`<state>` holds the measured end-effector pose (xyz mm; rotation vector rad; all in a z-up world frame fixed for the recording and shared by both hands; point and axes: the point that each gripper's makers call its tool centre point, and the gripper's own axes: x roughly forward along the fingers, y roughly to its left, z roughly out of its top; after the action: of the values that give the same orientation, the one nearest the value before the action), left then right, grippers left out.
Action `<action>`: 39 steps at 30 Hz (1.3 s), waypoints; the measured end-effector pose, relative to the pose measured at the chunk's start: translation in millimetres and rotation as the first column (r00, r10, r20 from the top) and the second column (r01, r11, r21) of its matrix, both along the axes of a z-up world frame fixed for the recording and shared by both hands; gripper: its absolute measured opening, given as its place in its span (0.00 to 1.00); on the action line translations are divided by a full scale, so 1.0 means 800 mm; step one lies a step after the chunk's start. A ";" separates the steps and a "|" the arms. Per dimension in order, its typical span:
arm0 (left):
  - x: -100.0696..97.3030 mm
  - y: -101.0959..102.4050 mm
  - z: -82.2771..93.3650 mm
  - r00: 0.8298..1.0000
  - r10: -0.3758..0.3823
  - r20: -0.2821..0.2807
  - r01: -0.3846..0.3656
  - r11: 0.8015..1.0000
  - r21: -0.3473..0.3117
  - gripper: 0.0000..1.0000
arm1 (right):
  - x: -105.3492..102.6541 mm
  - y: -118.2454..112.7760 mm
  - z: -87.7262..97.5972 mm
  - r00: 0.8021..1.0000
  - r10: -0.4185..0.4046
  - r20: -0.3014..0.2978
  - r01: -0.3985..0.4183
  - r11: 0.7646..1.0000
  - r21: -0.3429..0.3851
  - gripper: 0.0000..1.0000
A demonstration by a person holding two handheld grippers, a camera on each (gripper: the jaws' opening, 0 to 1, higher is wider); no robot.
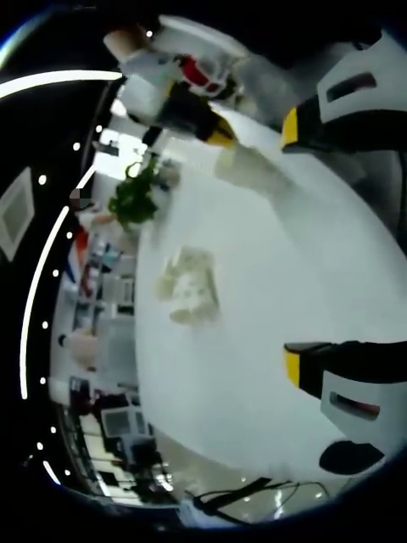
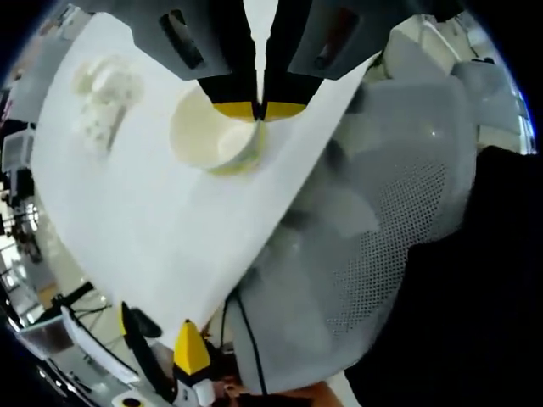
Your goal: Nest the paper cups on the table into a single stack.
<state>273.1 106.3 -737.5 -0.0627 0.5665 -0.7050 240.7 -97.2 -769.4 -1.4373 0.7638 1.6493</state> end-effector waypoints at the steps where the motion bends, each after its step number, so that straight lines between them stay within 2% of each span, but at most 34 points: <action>1: 0.000 0.001 0.000 1.000 0.001 -0.001 -0.001 1.000 -0.002 0.91 | 0.000 0.000 -0.001 1.000 0.005 0.001 -0.005 1.000 0.001 0.00; 7: 0.000 0.001 -0.002 1.000 0.005 -0.003 -0.005 1.000 -0.005 0.91 | -0.003 0.001 -0.004 1.000 0.010 -0.006 -0.010 1.000 0.003 0.00; 10: -0.001 0.000 -0.002 1.000 0.008 -0.007 -0.008 1.000 -0.009 0.91 | -0.004 0.004 -0.005 1.000 0.027 -0.005 -0.027 0.999 0.024 0.07; 14: -0.002 0.001 -0.002 1.000 0.007 -0.007 -0.007 1.000 -0.010 0.91 | -0.005 0.003 -0.004 1.000 0.017 -0.012 -0.016 1.000 0.025 0.08; 23: -0.001 0.001 -0.001 1.000 0.004 -0.004 -0.004 1.000 -0.008 0.91 | -0.007 0.002 0.004 1.000 -0.005 -0.021 0.005 0.999 0.038 0.09; 27: 0.002 -0.002 0.003 1.000 -0.002 0.005 0.002 1.000 -0.007 0.91 | -0.008 -0.003 0.020 0.999 -0.022 -0.032 0.024 0.997 0.069 0.09; 31: 0.005 -0.002 0.009 1.000 -0.007 0.013 0.007 1.000 -0.001 0.90 | -0.001 -0.004 0.041 0.991 -0.119 -0.064 0.127 0.981 0.147 0.09; 35: 0.007 -0.003 0.012 1.000 -0.009 0.018 0.009 1.000 -0.001 0.90 | 0.013 -0.013 0.055 0.974 -0.213 -0.083 0.225 0.953 0.202 0.10; 39: 0.008 -0.006 0.016 1.000 -0.014 0.023 0.014 1.000 -0.002 0.90 | 0.028 -0.023 0.069 0.934 -0.331 -0.134 0.356 0.898 0.260 0.10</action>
<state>279.3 101.7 -724.4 -0.0526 0.5444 -0.7192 263.3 -115.6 -713.8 -0.9724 0.7483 1.4806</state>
